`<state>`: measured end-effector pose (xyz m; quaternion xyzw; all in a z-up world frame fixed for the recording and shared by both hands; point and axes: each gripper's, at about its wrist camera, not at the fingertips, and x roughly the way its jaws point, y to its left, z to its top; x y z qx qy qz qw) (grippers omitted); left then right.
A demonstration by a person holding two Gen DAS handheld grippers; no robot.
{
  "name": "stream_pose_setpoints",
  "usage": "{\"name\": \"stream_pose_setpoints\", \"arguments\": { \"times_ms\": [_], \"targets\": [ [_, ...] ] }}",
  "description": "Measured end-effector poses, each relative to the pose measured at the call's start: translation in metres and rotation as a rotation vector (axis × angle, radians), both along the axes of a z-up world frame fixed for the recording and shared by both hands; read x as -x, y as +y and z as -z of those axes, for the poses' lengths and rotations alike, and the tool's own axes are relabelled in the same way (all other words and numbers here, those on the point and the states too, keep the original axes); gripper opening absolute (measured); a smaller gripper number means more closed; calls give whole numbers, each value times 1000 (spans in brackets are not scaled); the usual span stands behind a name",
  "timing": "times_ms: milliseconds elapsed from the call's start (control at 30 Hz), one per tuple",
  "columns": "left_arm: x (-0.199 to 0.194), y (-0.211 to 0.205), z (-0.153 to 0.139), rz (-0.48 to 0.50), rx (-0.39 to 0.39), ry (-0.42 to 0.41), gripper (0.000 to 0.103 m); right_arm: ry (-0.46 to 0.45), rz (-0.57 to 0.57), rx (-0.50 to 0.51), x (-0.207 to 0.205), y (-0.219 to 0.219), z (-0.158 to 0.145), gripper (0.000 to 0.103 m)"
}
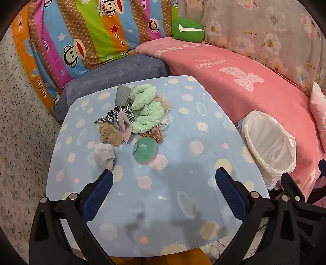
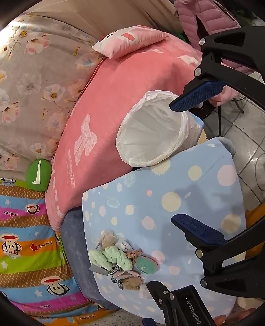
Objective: Collect trash
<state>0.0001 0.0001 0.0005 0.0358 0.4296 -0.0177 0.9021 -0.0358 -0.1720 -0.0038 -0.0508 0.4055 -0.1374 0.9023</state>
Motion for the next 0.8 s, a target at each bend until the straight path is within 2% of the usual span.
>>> {"name": "stream_pose_setpoints", "arguments": {
  "times_ms": [33,800],
  "targets": [
    [0,0,-1,-3,1,-3,96,-1,2,1,0,0,0,96],
    [8,-1,-9,7,27,-26,96,-26,11,20,2,1,-9,96]
  ]
}}
